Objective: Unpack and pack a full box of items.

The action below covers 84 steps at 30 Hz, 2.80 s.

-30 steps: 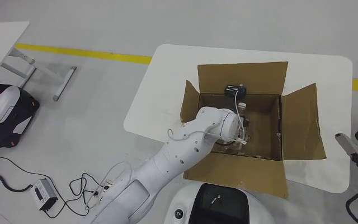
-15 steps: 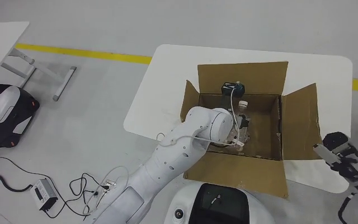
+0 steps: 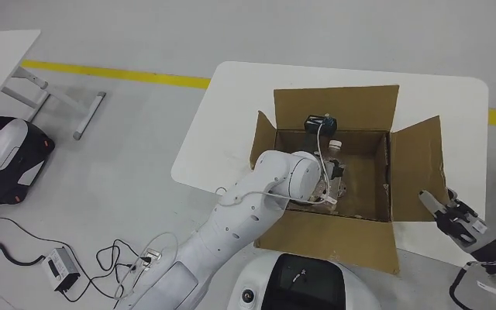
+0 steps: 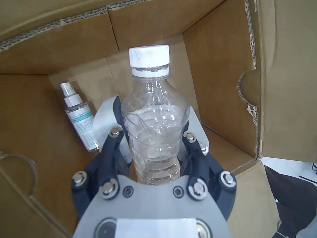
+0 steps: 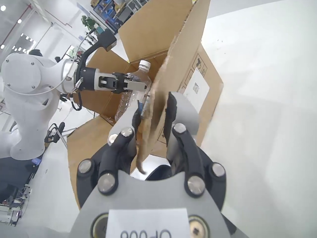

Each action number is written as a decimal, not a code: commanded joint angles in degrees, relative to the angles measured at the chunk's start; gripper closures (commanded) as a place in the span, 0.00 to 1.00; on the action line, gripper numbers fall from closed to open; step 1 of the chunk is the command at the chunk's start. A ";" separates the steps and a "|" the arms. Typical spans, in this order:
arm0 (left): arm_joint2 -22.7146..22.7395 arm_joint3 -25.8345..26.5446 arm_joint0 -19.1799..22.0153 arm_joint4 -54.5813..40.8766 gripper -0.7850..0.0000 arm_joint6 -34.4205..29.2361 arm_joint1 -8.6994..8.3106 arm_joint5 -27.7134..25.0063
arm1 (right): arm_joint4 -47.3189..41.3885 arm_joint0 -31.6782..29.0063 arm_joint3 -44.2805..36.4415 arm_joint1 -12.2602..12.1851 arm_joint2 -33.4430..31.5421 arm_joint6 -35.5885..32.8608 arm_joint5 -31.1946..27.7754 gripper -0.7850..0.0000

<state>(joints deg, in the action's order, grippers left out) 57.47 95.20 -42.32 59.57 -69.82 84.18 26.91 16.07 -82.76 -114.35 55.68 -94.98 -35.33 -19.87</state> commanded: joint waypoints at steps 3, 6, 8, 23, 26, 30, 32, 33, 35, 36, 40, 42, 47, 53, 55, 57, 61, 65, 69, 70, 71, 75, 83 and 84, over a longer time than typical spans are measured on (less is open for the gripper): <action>0.00 0.00 0.00 0.00 1.00 0.00 0.00 0.00 | -0.09 0.00 0.00 0.00 -0.01 -0.02 -0.02 1.00; 0.00 0.00 0.00 0.00 1.00 0.00 0.00 0.00 | -0.09 0.00 0.00 0.00 -0.01 -0.02 -0.02 1.00; 0.00 0.00 0.00 0.00 1.00 0.00 0.00 0.00 | -0.09 0.00 0.00 0.00 -0.01 -0.02 -0.02 1.00; 1.75 4.95 2.47 -1.43 1.00 1.52 0.32 -1.51 | -2.56 -0.14 0.51 0.79 0.86 7.51 8.12 1.00; 2.18 5.73 4.26 -1.11 1.00 0.48 0.41 -1.51 | -2.81 0.39 1.02 0.92 0.71 8.85 9.43 1.00; 3.30 6.61 6.00 -0.12 1.00 -1.34 0.33 -1.61 | -3.50 0.44 1.64 1.13 0.46 10.69 10.92 1.00; 4.04 7.26 6.60 0.38 1.00 -2.37 0.24 -1.47 | -3.75 0.35 1.96 1.22 0.25 11.51 11.37 1.00; 4.45 7.52 6.80 0.46 1.00 -2.88 0.21 -1.35 | -3.83 0.25 2.02 1.27 0.16 11.99 11.42 1.00; 5.17 8.37 7.23 1.22 1.00 -3.59 0.09 -1.39 | -4.15 -0.03 2.15 1.38 -0.12 13.11 11.62 1.00; 5.53 8.83 7.39 1.48 1.00 -4.03 0.04 -1.40 | -4.29 -0.20 2.18 1.43 -0.21 13.49 11.66 1.00; 6.98 10.70 7.80 2.83 1.00 -5.76 -0.20 -1.30 | -4.99 -0.81 2.10 1.58 -0.43 14.01 11.60 1.00; 7.62 11.36 7.83 3.96 1.00 -6.67 -0.35 -1.18 | -5.04 -0.89 1.88 1.55 -0.44 12.80 10.70 1.00; 8.34 12.35 7.72 4.95 1.00 -7.86 -0.49 -0.80 | -5.04 -0.89 1.88 1.55 -0.44 12.80 10.70 1.00; 8.34 12.35 7.72 4.95 1.00 -7.86 -0.49 -0.80 | -5.04 -0.89 1.88 1.55 -0.44 12.80 10.70 1.00; 8.34 12.35 7.72 4.95 1.00 -7.86 -0.49 -0.80 | -5.19 -0.94 1.86 1.57 -0.38 12.95 10.73 1.00; 8.34 12.35 7.72 4.95 1.00 -7.86 -0.49 -0.80 | -5.83 -1.12 1.53 1.74 0.05 13.92 11.10 1.00; 8.34 12.35 7.72 4.95 1.00 -7.86 -0.49 -0.80 | -7.99 -1.24 0.99 2.32 1.46 18.16 14.80 1.00; 8.34 12.35 7.72 4.95 1.00 -7.86 -0.49 -0.80 | -9.26 -1.87 -0.20 2.94 3.47 22.14 17.99 1.00; 8.34 12.35 7.72 4.95 1.00 -7.86 -0.49 -0.80 | -11.42 -2.48 -1.09 3.60 4.81 26.46 21.67 1.00; 8.34 12.35 7.72 4.95 1.00 -7.86 -0.49 -0.80 | -12.77 -2.43 -1.31 3.85 5.12 28.14 22.90 1.00; 8.34 12.35 7.72 4.95 1.00 -7.86 -0.49 -0.80 | -13.64 -2.32 -1.42 4.03 5.32 29.32 23.94 1.00; 8.34 12.35 7.72 4.95 1.00 -7.86 -0.49 -0.80 | -16.39 -1.48 -1.55 4.67 5.98 33.29 26.73 1.00; 8.52 12.34 6.94 4.64 1.00 -6.46 -0.52 -1.31 | -18.32 0.93 -0.27 5.69 6.24 39.21 30.59 1.00; 8.70 12.41 6.52 4.46 1.00 -5.92 -0.56 -1.76 | -18.41 1.01 -0.21 5.76 6.32 39.56 30.80 1.00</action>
<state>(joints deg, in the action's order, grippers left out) 65.96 107.55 -35.11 64.29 -77.03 83.66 25.70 -2.35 -81.84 -114.67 61.37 -88.70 3.72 10.67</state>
